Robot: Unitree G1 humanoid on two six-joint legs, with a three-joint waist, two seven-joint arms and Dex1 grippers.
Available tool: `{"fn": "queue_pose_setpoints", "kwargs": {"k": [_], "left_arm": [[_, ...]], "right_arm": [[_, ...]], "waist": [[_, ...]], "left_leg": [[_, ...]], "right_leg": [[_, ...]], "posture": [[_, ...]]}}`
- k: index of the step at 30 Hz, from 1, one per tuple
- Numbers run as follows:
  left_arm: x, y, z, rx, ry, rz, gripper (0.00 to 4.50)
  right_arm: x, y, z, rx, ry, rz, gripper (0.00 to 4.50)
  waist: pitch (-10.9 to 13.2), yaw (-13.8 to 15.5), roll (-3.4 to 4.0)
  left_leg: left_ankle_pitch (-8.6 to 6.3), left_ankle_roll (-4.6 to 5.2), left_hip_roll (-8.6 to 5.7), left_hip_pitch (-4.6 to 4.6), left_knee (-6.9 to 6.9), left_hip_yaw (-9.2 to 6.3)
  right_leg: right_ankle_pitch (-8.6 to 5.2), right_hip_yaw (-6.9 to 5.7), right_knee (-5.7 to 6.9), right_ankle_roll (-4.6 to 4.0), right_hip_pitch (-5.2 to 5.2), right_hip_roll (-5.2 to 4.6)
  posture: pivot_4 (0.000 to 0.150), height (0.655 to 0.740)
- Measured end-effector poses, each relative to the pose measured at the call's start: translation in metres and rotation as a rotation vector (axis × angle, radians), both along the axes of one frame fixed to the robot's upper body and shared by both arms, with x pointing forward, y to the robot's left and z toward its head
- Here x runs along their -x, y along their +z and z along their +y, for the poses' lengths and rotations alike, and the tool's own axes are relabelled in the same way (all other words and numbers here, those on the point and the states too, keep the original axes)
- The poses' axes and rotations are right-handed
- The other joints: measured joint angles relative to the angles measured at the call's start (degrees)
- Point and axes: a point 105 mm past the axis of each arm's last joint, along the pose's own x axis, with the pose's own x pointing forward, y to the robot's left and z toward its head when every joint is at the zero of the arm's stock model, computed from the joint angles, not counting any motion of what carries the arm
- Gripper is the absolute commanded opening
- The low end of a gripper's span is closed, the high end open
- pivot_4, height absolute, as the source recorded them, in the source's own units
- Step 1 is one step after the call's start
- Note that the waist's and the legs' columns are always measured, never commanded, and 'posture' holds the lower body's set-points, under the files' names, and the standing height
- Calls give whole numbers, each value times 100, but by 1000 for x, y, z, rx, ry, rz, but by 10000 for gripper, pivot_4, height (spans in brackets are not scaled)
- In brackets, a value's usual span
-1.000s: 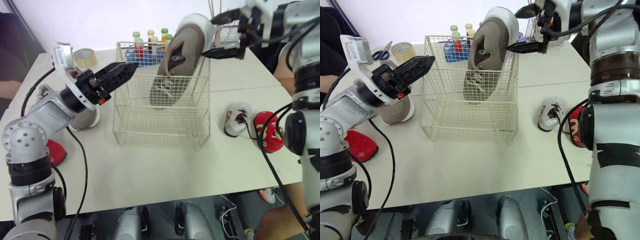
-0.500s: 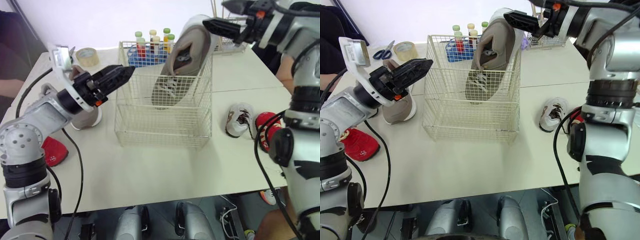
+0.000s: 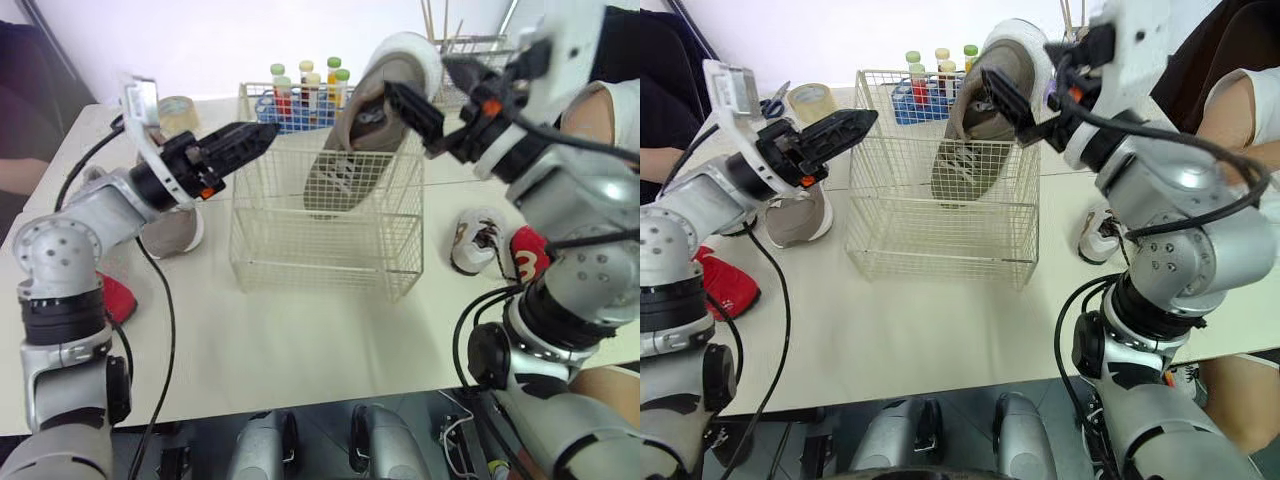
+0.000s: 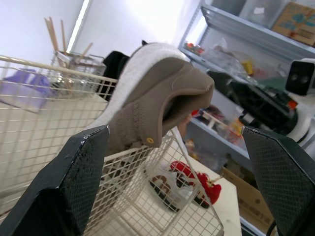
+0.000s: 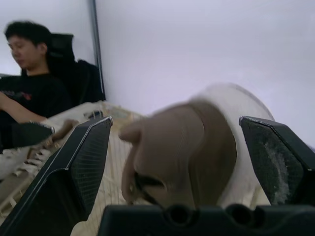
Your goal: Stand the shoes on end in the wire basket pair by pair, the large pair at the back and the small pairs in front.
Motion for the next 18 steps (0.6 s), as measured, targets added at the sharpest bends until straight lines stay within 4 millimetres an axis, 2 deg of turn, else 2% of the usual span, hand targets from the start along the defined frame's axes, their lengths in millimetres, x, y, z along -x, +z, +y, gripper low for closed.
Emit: {"fn": "queue_pose_setpoints", "kwargs": {"k": [6,11,17,18], "left_arm": [[-3,-2,-10,-12,-36,0,45000],[-4,-2,-13,-17,-43,0,45000],[-4,-4,-15,-20,-47,6,45000],[-4,-4,-16,-17,-49,7,45000]], "right_arm": [[-10,-19,1,57,-144,40,44541],[-22,-25,5,41,-250,45,44541],[-37,-30,-1,42,-380,40,44541],[-38,-30,0,33,-387,38,42317]], "waist": [[0,-19,0],[0,-21,0],[0,-9,0],[0,-13,0]], "left_leg": [[2,-2,1,-1,-3,3],[2,-3,3,0,-3,3],[2,-2,3,-2,-3,2],[2,-2,4,-1,-3,2]], "right_leg": [[-1,2,-1,1,-4,5],[-1,3,0,1,-4,5],[-1,4,-2,1,-4,3],[-1,4,-1,1,-4,3]], "posture": [[1500,7400],[1500,7400],[1500,7400],[1500,7400]]}}
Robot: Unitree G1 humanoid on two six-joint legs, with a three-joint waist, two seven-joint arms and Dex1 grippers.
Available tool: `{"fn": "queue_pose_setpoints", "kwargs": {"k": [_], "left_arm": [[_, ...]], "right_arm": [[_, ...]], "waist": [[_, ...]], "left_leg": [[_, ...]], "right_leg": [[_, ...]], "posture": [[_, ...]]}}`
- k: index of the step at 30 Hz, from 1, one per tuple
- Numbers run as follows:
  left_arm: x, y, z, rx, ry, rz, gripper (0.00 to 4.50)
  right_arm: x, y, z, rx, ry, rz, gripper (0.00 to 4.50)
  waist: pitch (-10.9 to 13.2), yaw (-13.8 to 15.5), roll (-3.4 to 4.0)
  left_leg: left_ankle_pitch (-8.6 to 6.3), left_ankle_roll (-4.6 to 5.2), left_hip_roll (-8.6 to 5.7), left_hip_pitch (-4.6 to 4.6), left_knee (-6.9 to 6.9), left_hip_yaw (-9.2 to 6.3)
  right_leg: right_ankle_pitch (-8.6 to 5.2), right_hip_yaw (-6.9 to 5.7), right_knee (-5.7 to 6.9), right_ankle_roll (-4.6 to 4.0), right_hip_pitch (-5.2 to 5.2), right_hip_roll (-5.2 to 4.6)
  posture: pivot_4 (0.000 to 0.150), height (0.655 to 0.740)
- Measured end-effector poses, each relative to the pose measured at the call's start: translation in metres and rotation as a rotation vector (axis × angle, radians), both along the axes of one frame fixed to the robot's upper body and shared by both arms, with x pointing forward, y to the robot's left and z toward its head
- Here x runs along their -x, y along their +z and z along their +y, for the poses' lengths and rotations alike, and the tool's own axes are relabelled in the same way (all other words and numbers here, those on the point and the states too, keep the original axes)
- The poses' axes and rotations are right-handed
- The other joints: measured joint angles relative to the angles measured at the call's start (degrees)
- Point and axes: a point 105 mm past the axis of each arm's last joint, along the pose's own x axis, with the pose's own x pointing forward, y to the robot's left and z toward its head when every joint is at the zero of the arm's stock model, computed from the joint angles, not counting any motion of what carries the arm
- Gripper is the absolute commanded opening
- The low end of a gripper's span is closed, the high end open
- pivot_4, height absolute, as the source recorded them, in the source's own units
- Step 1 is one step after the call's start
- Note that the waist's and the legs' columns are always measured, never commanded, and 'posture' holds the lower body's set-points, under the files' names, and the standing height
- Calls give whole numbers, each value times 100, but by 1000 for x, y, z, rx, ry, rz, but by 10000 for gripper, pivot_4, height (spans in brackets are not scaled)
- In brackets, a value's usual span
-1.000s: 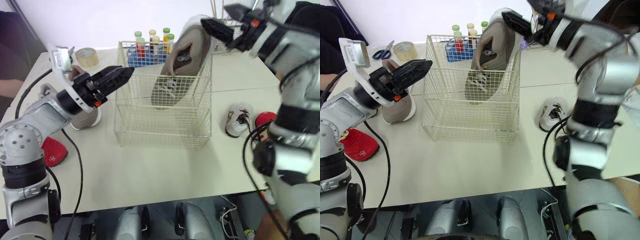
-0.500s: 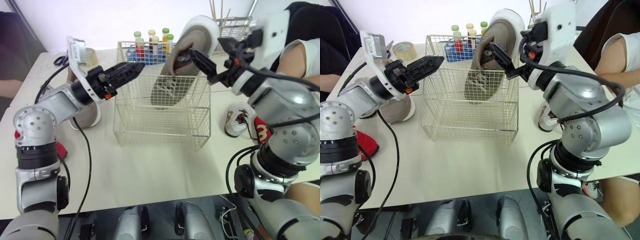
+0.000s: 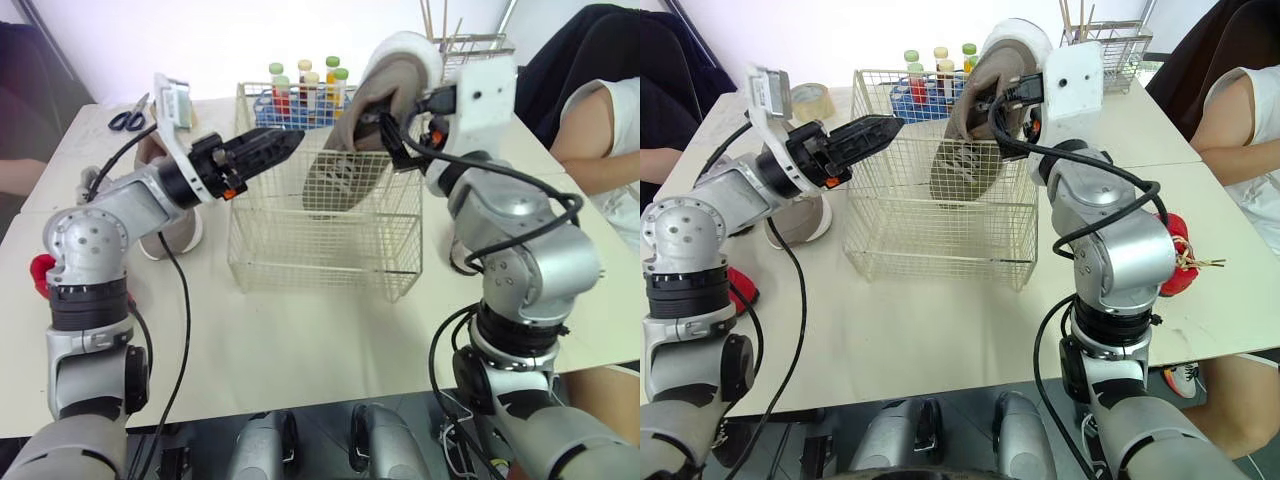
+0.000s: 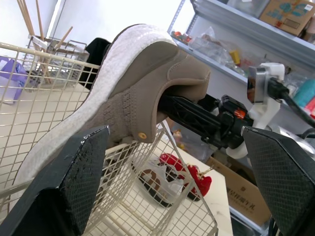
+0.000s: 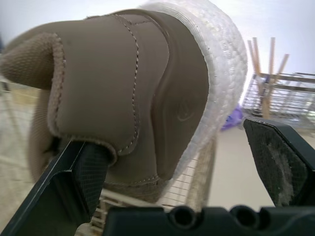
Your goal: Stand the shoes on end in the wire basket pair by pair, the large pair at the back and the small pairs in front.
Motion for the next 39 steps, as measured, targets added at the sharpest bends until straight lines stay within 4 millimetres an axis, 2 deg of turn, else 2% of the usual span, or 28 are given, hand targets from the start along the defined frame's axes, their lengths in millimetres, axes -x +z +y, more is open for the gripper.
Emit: {"fn": "queue_pose_setpoints", "kwargs": {"k": [2,6,9,10,14,18,20,29,39], "left_arm": [[0,0,-1,3,-3,2,45000],[-1,-1,-1,0,3,1,45000],[0,-1,-3,3,0,-1,45000],[0,-1,-4,6,-4,-2,45000],[0,-1,-6,11,-7,0,45000],[-1,-2,-7,15,-7,1,45000],[-1,-2,-6,13,-3,0,45000],[-2,-3,-7,11,3,-3,45000],[-3,-3,-7,6,9,-4,45000]], "right_arm": [[-2,-1,3,-7,-3,-2,36282],[-6,-3,5,-13,-14,1,15824],[-10,-4,4,-17,-21,8,3050],[-10,-2,5,-16,-20,2,350],[-11,4,8,38,-12,-33,350],[-7,26,12,168,-6,-150,350],[-5,30,12,213,-5,-182,350],[-6,30,15,318,6,-209,350],[-7,21,9,338,-30,-132,350]], "waist": [[0,-5,0],[0,0,0],[0,-12,0],[1,-16,1],[1,-23,2],[3,-17,4],[4,-12,3],[4,-14,2],[4,-2,2]], "left_leg": [[0,0,0,0,0,0],[0,0,0,0,0,0],[0,0,1,0,0,0],[0,0,1,0,-1,0],[0,0,0,-4,-4,3],[0,0,0,-5,-4,5],[0,0,0,-6,-4,5],[0,0,1,-6,-4,6],[0,0,2,-6,-3,5]], "right_leg": [[0,0,1,0,0,1],[0,0,0,0,0,0],[0,1,0,0,0,0],[0,1,0,0,-1,0],[0,3,0,0,-8,1],[-1,5,0,1,-11,1],[-1,5,-1,1,-10,1],[-1,5,0,1,-11,1],[-1,5,-1,1,-10,1]], "posture": [[1500,7400],[1500,7400],[1500,7400],[1500,7400],[1500,7400],[1500,7400],[1500,7400],[1500,7400],[1500,7400]]}}
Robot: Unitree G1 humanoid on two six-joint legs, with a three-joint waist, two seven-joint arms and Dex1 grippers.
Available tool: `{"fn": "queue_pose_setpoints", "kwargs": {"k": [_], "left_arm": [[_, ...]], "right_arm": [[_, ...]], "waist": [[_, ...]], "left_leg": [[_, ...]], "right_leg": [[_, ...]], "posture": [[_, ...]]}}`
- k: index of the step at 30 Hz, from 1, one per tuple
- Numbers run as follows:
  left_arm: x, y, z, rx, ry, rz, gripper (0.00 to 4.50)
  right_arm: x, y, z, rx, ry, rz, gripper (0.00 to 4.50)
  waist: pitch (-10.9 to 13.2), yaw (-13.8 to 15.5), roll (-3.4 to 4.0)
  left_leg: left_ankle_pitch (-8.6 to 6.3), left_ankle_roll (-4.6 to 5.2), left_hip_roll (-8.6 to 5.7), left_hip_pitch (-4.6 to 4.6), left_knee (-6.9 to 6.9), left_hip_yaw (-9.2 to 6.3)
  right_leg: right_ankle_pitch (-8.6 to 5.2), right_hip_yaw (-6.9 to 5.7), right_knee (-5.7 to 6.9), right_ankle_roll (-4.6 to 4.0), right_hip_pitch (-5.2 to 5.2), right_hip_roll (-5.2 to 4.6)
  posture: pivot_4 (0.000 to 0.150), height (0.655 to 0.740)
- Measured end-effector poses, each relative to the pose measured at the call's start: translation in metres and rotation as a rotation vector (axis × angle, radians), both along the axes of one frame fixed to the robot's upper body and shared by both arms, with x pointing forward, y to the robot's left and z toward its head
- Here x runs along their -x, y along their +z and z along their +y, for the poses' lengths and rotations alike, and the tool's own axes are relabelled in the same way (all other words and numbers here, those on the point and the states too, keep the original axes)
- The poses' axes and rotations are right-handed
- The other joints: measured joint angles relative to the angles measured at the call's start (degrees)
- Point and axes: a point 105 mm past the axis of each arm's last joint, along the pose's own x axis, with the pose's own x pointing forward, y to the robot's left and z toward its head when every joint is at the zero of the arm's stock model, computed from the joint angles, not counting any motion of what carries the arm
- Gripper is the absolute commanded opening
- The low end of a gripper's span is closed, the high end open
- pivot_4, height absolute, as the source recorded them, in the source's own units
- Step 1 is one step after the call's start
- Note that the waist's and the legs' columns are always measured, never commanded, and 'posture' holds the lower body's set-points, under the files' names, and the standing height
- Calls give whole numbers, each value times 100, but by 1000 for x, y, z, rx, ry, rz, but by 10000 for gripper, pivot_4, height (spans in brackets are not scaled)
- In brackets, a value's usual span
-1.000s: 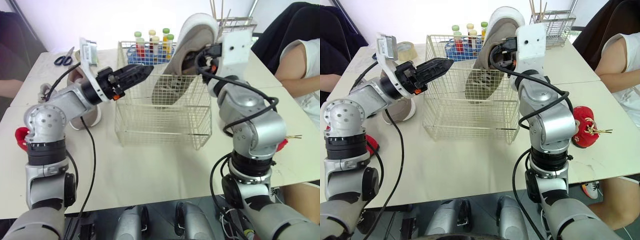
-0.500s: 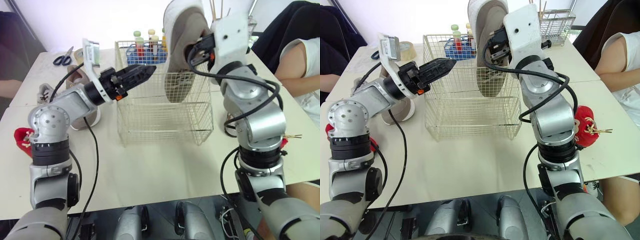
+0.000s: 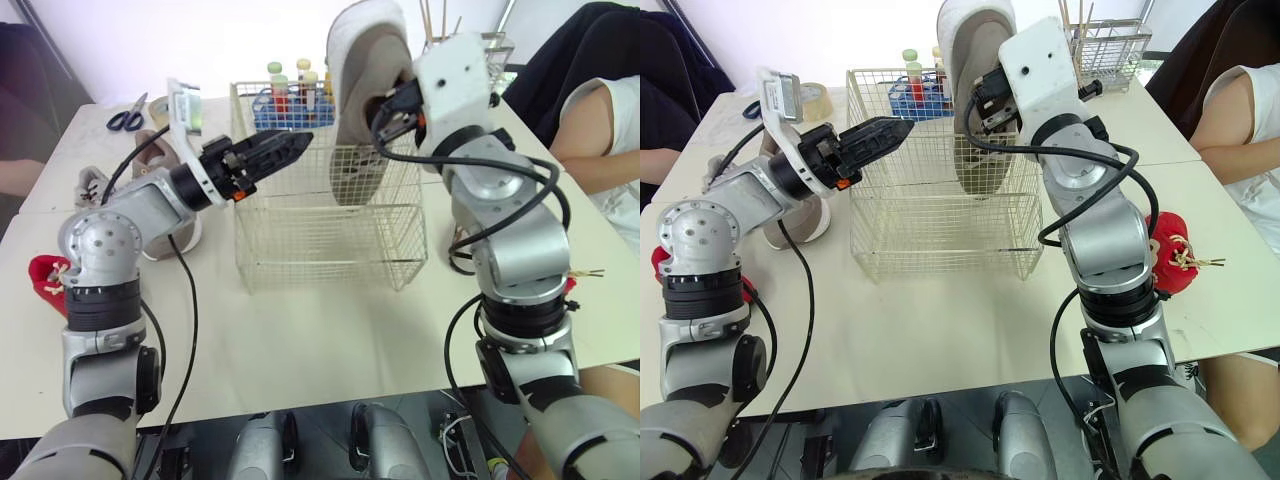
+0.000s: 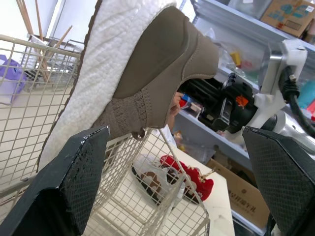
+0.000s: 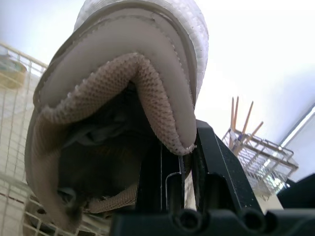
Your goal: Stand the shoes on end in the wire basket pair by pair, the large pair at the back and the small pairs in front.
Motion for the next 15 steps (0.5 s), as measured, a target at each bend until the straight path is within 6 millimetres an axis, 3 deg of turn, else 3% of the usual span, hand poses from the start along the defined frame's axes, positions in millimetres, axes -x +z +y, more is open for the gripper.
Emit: {"fn": "queue_pose_setpoints", "kwargs": {"k": [12,13,14,15], "left_arm": [[0,0,0,-4,0,-3,45000],[0,0,0,-4,-2,-4,45000],[0,0,0,-5,-3,-5,45000],[0,-1,0,-6,-3,-5,45000]], "right_arm": [[6,-6,-3,-19,-22,44,350],[6,-6,-3,-23,-21,45,7456],[6,-7,-3,-24,-19,50,9840],[5,-10,-3,-23,-16,62,15699]], "waist": [[0,3,-1],[-1,2,-1],[0,3,-1],[0,2,-1]], "left_leg": [[0,0,0,1,0,0],[0,0,0,1,0,0],[0,0,0,0,0,0],[0,0,-1,0,0,0]], "right_leg": [[0,0,0,0,0,0],[0,0,0,0,1,0],[0,0,0,0,1,0],[0,0,0,0,1,0]], "posture": [[1500,7400],[1500,7400],[1500,7400],[1500,7400]]}}
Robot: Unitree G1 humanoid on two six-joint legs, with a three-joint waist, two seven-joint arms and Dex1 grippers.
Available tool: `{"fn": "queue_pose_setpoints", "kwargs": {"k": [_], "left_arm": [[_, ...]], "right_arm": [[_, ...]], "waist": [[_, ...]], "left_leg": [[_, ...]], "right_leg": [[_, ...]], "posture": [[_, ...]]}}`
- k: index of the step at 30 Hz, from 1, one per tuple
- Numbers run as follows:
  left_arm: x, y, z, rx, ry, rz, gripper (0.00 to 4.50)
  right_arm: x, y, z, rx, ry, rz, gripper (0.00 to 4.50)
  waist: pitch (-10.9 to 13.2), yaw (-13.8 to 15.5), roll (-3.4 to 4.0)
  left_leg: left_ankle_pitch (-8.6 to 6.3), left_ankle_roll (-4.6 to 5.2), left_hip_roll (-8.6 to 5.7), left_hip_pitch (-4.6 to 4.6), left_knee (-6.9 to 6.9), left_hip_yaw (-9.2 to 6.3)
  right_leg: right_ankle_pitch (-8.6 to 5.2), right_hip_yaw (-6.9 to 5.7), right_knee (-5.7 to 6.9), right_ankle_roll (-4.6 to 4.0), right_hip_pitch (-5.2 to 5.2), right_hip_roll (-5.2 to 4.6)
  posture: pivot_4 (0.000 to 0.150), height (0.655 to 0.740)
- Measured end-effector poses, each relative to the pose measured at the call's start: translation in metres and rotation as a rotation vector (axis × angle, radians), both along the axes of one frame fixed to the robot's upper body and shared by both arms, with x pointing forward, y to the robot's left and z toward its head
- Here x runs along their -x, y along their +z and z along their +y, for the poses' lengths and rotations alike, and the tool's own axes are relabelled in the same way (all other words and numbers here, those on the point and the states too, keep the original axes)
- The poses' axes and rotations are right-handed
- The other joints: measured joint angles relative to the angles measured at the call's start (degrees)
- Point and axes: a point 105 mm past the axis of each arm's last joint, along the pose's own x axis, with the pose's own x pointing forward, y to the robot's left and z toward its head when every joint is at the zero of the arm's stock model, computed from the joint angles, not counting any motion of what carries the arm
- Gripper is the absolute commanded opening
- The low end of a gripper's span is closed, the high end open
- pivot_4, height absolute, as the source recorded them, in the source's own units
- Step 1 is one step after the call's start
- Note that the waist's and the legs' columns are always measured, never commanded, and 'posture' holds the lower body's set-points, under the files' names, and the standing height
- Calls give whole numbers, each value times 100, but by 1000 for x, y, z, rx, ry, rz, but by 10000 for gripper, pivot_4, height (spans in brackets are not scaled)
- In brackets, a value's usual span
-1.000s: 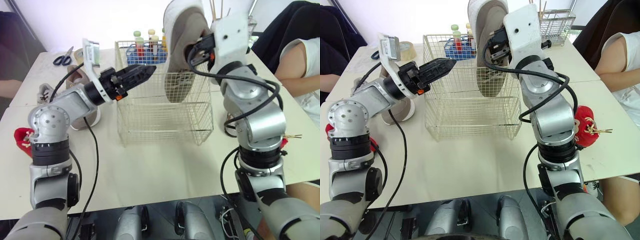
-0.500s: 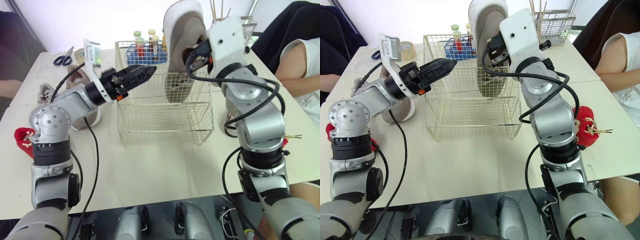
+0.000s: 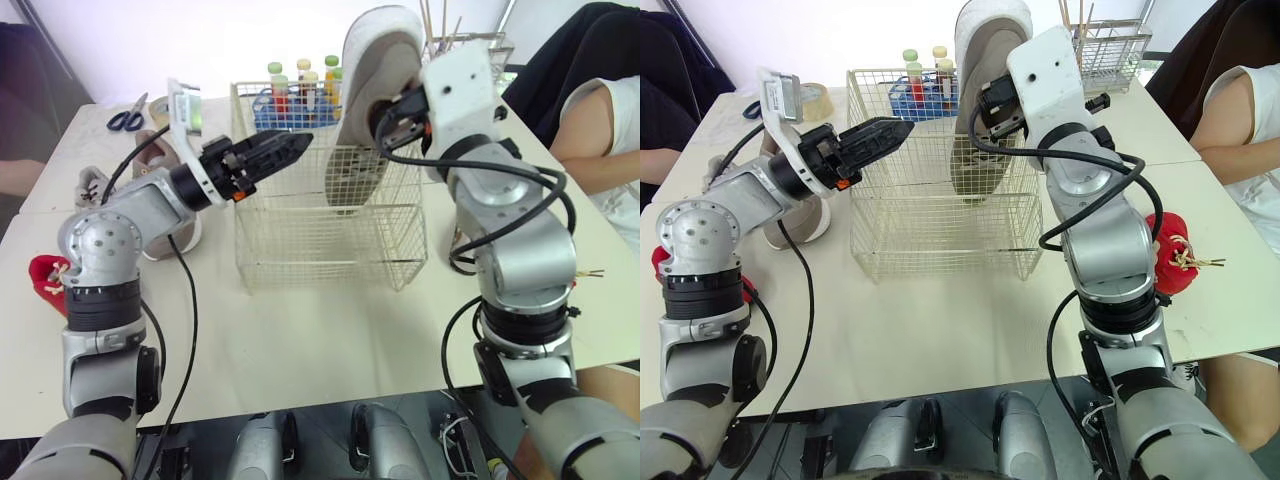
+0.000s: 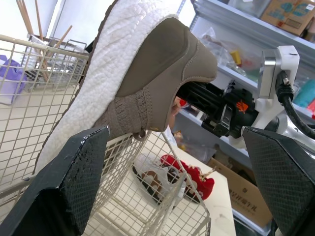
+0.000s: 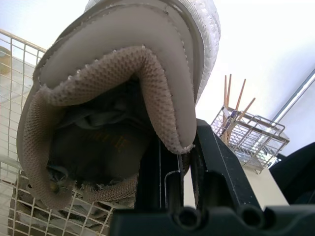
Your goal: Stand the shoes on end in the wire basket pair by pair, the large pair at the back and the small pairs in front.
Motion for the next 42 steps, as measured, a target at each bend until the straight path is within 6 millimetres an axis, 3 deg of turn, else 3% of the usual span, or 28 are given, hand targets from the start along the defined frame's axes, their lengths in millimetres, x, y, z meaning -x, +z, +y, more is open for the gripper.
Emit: {"fn": "queue_pose_setpoints", "kwargs": {"k": [4,8,13,17,21,24,27,29,33,36,39,42], "left_arm": [[0,0,0,-1,0,-1,45000],[0,0,0,-2,-2,-2,45000],[0,0,1,-3,4,-4,45000],[1,3,9,-23,28,-15,45000],[5,12,23,-49,82,-43,45000],[6,25,45,-61,181,-76,45000],[4,39,72,-100,331,-100,45000],[-5,47,91,-137,465,-92,45000],[-32,57,147,-181,791,6,45000],[-55,48,178,-218,980,138,45000],[-77,23,211,-298,1174,276,45000],[-94,-2,220,-369,1243,348,45000]], "right_arm": [[-1,-7,2,-1,32,33,35253],[3,-5,-3,1,83,53,35253],[12,-2,-29,-20,148,134,35253],[30,2,-54,-21,249,249,35253],[54,9,-66,12,403,307,35253],[80,17,-53,-38,671,333,35253],[100,41,-39,-102,891,277,35253],[108,52,-32,-137,1001,240,35253],[114,53,-18,-156,1138,254,35253],[110,52,-12,-145,1157,250,35253],[106,47,-6,-128,1168,260,35253],[102,46,-5,-128,1165,251,35253]], "waist": [[0,-3,0],[0,9,0],[0,18,-1],[3,12,0],[5,15,-3],[8,-26,-7],[9,-11,-7],[9,18,-7],[10,59,-10],[9,67,-15],[8,44,-19],[13,47,-28]], "left_leg": [[0,0,0,0,0,0],[0,0,0,0,0,0],[0,1,0,0,1,-2],[-3,6,1,-1,-1,-3],[-8,14,2,0,-1,-4],[-9,16,6,4,-1,-2],[-9,15,7,5,-1,-6],[-11,19,5,4,0,-6],[-17,27,-4,1,4,-3],[-19,31,-5,0,7,0],[-18,30,-5,0,5,6],[-17,28,-4,-4,3,9]], "right_leg": [[0,0,1,0,0,0],[0,0,0,0,0,0],[0,-1,-4,0,3,0],[0,-1,-9,0,2,0],[0,0,-15,0,4,-1],[1,2,-14,0,5,-1],[1,0,-8,-1,4,-1],[1,0,-12,-2,7,-2],[1,-2,-21,-1,13,-9],[2,-2,-25,0,16,-10],[2,-3,-25,1,13,-8],[2,-6,-25,2,9,-8]], "posture": [[1500,7400],[1500,7400],[1500,7400],[1500,7400],[1500,7400],[1500,7400],[1500,7400],[1500,7400],[1500,7400],[1500,7400],[1500,7400],[1500,7400]]}}
